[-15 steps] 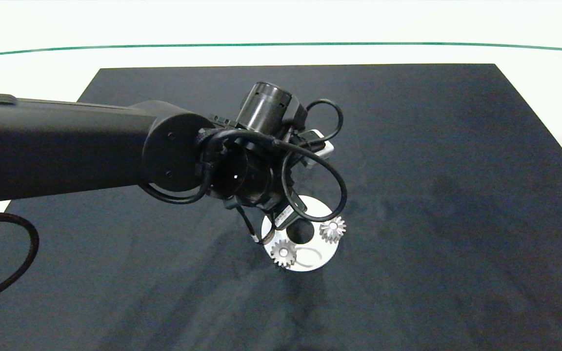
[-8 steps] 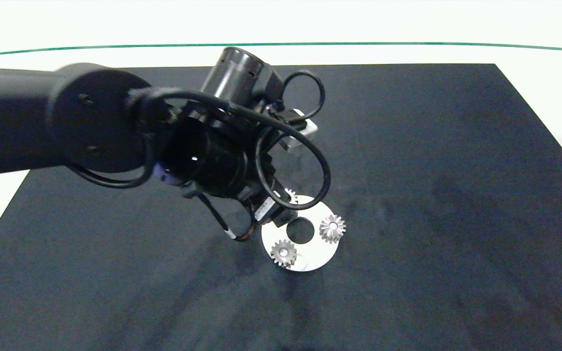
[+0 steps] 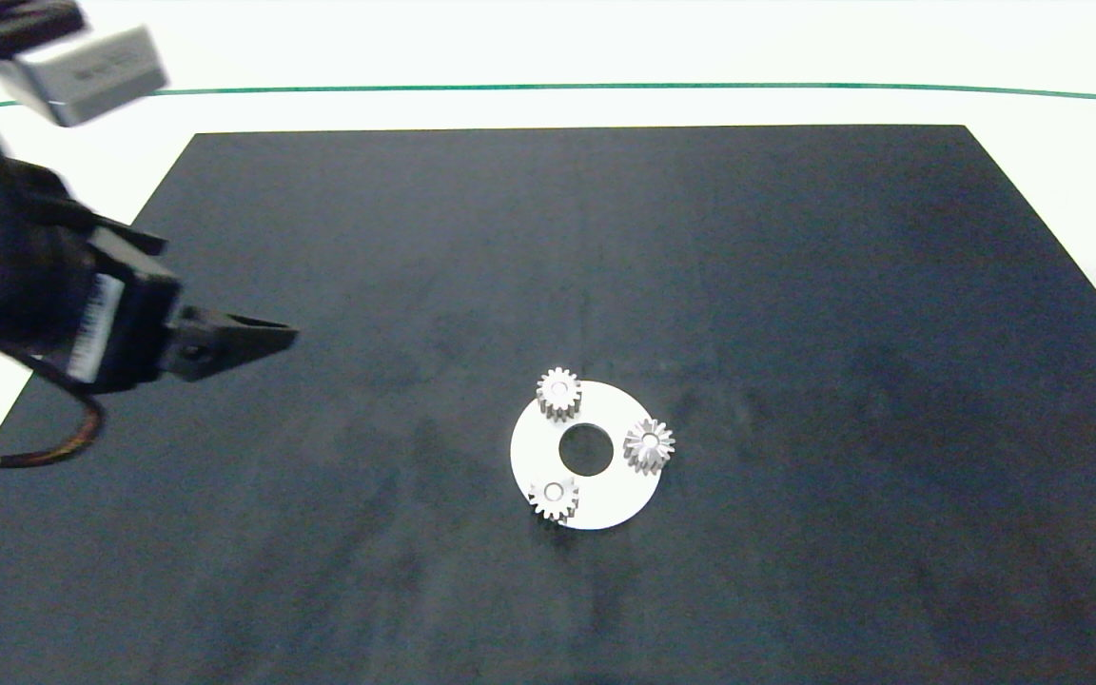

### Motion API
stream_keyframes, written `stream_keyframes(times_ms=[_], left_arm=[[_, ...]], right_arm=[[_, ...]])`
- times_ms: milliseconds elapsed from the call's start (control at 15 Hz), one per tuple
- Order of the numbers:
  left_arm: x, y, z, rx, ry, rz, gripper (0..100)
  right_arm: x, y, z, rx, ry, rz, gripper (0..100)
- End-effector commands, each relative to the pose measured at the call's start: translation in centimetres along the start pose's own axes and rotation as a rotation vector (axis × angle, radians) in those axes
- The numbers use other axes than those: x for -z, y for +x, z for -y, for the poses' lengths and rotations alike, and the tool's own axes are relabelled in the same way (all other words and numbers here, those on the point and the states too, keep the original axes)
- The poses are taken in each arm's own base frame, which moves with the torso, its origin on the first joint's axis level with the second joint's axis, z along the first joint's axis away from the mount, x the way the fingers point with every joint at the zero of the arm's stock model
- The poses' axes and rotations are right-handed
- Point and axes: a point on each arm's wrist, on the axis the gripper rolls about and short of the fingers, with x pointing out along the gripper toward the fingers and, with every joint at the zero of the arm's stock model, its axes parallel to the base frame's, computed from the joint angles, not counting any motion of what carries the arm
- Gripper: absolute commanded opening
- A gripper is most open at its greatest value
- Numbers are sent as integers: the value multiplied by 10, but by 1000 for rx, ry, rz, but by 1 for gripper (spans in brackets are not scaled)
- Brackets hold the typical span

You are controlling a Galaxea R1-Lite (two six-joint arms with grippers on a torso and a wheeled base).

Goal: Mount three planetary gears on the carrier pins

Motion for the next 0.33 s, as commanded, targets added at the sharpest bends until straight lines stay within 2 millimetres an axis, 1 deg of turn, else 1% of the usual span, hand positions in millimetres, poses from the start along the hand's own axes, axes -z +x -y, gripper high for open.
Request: stream_keyframes(times_ms=[67, 133, 200, 267, 333], left_arm=[[57, -82, -33, -318, -201, 160, 100], [60, -85, -34, -338, -215, 174, 100], [74, -95, -31, -392, -239, 194, 100], [92, -105, -25, -419, -249, 199, 100], [106, -113, -19, -424, -249, 210, 100]], right_arm=[[12, -4, 7, 223, 13, -59, 100], [14, -5, 8, 251, 15, -66, 100], [26, -13, 8, 329, 22, -79, 100], [40, -26, 6, 385, 29, -68, 100], [48, -38, 5, 425, 34, -47, 100]])
